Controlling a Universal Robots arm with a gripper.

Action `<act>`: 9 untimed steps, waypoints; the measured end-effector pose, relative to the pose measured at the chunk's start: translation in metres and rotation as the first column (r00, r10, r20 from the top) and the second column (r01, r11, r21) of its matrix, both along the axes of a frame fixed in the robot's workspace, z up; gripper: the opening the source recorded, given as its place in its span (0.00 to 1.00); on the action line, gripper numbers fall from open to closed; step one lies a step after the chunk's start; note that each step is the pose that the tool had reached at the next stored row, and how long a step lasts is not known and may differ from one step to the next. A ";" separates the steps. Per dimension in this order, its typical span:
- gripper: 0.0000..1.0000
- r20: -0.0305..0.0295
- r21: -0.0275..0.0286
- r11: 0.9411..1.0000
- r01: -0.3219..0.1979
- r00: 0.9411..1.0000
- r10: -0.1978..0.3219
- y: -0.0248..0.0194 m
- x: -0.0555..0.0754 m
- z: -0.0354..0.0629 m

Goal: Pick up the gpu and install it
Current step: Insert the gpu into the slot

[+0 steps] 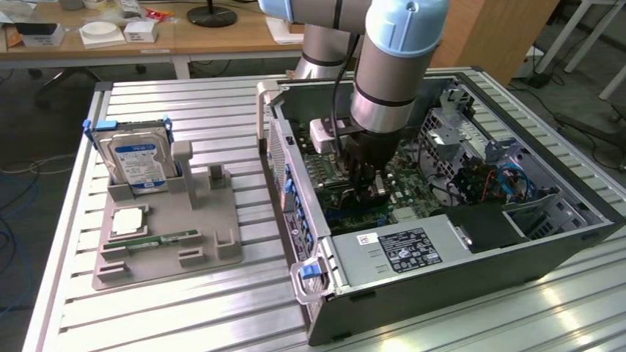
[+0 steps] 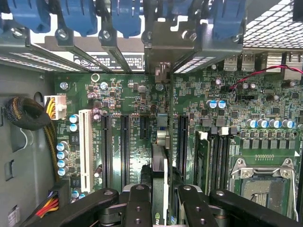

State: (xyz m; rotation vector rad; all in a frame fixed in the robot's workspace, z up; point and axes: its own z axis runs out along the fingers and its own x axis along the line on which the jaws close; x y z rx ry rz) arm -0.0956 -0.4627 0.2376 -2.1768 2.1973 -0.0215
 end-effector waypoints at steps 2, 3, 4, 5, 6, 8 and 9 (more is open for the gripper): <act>0.26 0.000 0.000 1.000 0.000 1.000 0.000 0.0000 0.000 0.0000; 0.26 0.000 0.000 1.000 0.000 1.000 0.000 0.0000 0.000 -0.0001; 0.26 0.000 0.000 1.000 0.000 1.000 0.000 0.0000 0.000 -0.0005; 0.26 0.000 0.000 1.000 0.000 1.000 0.000 0.0000 0.000 -0.0012; 0.26 0.000 0.000 1.000 0.000 1.000 0.000 0.0000 0.000 -0.0018; 0.26 0.000 0.000 1.000 0.000 1.000 0.000 0.0000 0.000 -0.0019; 0.26 0.000 0.000 1.000 0.000 1.000 0.000 0.0000 0.000 -0.0020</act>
